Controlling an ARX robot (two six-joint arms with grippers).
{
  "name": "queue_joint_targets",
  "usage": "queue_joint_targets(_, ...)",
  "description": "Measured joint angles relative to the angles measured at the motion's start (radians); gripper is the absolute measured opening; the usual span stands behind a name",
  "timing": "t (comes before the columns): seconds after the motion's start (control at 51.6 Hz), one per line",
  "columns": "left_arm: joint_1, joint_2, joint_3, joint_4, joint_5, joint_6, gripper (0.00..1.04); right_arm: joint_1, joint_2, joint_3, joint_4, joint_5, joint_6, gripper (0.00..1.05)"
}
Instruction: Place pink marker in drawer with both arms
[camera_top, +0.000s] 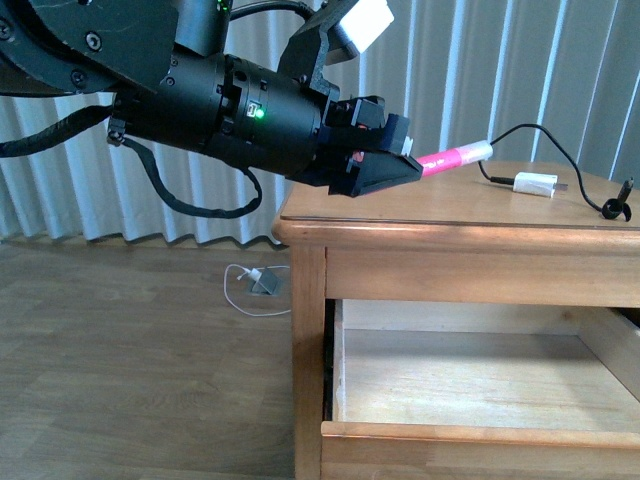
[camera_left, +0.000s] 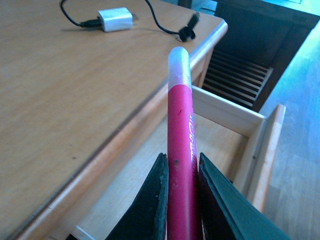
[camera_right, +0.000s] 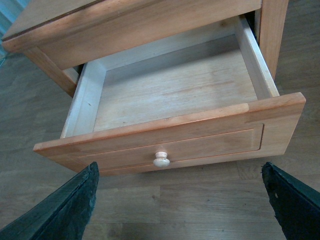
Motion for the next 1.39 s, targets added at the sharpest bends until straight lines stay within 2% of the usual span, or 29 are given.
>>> queue_joint_targets(0.116,-0.019,-0.003,-0.052,0.0,-0.002,0.024,0.15,0.0,0.0,0.0,0.0,0.0,0.0,0.96)
queue_joint_targets(0.252,-0.056,0.029,-0.093,0.009,-0.055,0.06,0.15,0.0,0.0,0.0,0.0,0.0,0.0,0.96)
queue_joint_targets(0.387,-0.101,0.096,-0.098,0.042,-0.133,0.085,0.15,0.0,0.0,0.0,0.0,0.0,0.0,0.96)
queue_joint_targets(0.639,-0.123,0.199,-0.083,0.1,-0.267,0.088,0.16,0.0,0.0,0.0,0.0,0.0,0.0,0.96)
queue_joint_targets(0.872,-0.134,0.198,-0.084,0.117,-0.309,0.093,0.54,0.0,0.0,0.0,0.0,0.0,0.0,0.96)
queue_joint_targets(0.969,-0.138,0.179,-0.096,0.128,-0.368,0.096,0.68,0.0,0.0,0.0,0.0,0.0,0.0,0.96)
queue_joint_targets(1.085,-0.137,0.108,-0.135,0.129,-0.5,0.098,0.88,0.0,0.0,0.0,0.0,0.0,0.0,0.96)
queue_joint_targets(1.182,-0.119,0.023,-0.182,0.13,-0.574,0.073,1.01,0.0,0.0,0.0,0.0,0.0,0.0,0.96)
queue_joint_targets(1.259,-0.084,-0.082,-0.25,0.153,-0.616,0.036,0.98,0.0,0.0,0.0,0.0,0.0,0.0,0.96)
queue_joint_targets(1.395,-0.016,-0.252,-0.364,0.161,-0.637,-0.01,0.99,0.0,0.0,0.0,0.0,0.0,0.0,0.96)
